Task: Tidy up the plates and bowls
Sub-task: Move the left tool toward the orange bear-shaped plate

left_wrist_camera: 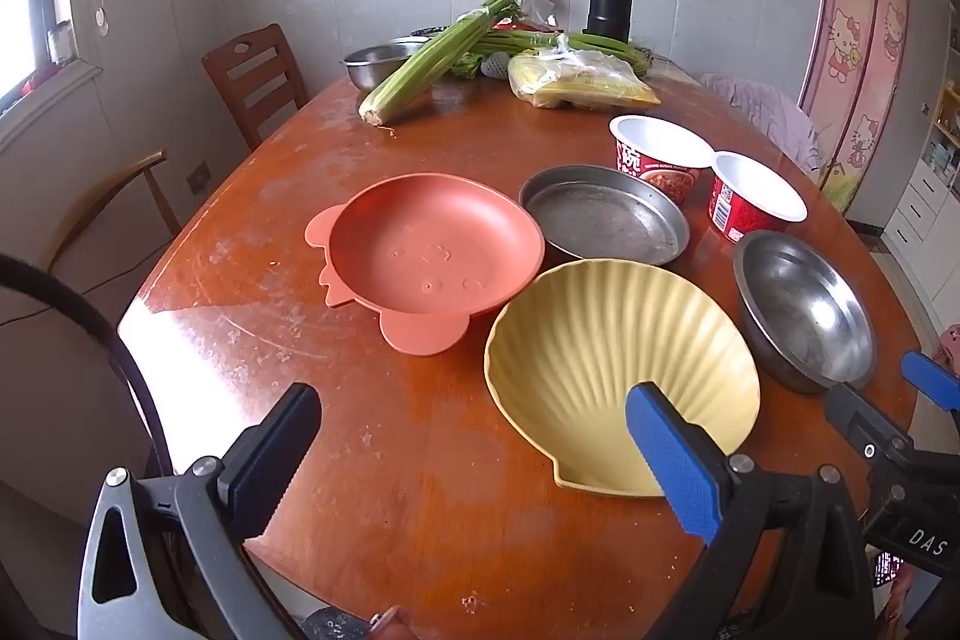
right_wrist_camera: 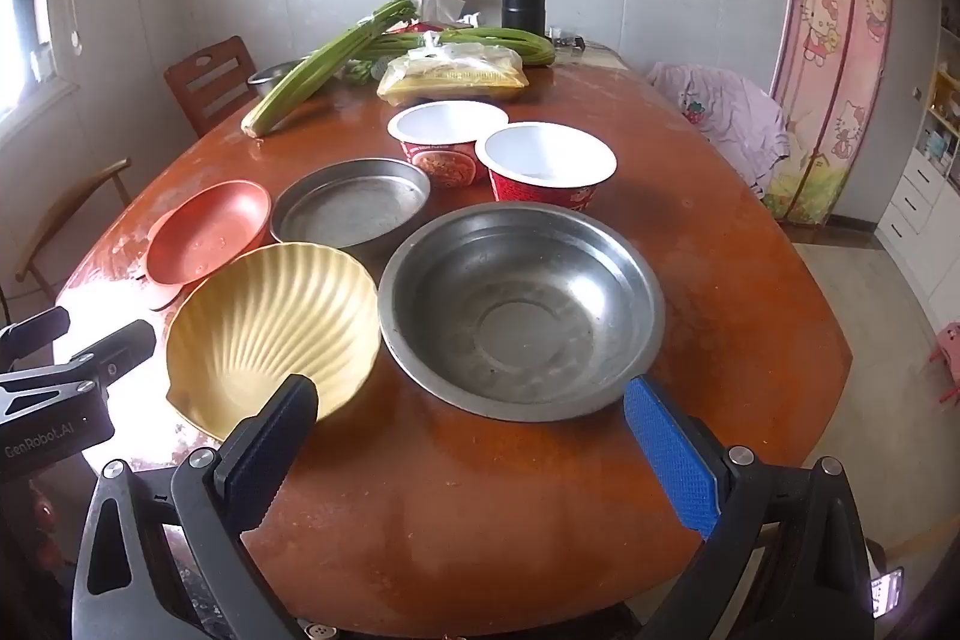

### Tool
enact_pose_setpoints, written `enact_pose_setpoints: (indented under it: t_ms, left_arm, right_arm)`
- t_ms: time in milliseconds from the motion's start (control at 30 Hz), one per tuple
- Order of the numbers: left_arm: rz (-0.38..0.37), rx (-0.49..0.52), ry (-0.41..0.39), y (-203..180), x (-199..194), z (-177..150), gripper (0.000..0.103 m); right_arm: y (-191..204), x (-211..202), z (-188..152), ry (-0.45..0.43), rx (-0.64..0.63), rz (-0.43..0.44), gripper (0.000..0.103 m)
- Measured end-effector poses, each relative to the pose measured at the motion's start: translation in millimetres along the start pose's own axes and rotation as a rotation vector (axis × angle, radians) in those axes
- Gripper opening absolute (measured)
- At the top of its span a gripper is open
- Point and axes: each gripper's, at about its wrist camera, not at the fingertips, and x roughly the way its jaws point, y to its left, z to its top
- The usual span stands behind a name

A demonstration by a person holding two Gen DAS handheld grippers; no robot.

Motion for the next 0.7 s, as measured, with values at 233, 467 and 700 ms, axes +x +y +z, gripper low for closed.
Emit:
enact_pose_setpoints:
  t_ms: [233,467,700]
  left_arm:
    - [-0.002,0.005,-0.002,1.5,-0.1,4.0,0.102]
    - [-0.006,0.003,-0.002,-4.8,0.1,1.2,0.102]
    - [-0.015,0.007,-0.007,-5.3,1.3,0.7,0.102]
  right_arm:
    - [0.0,-0.1,2.6,-0.001,-0.004,-0.002,0.103]
    - [-1.3,0.2,3.5,-0.002,-0.004,-0.006,0.103]
    - [-1.5,-0.6,4.6,0.0,-0.001,-0.01,0.103]
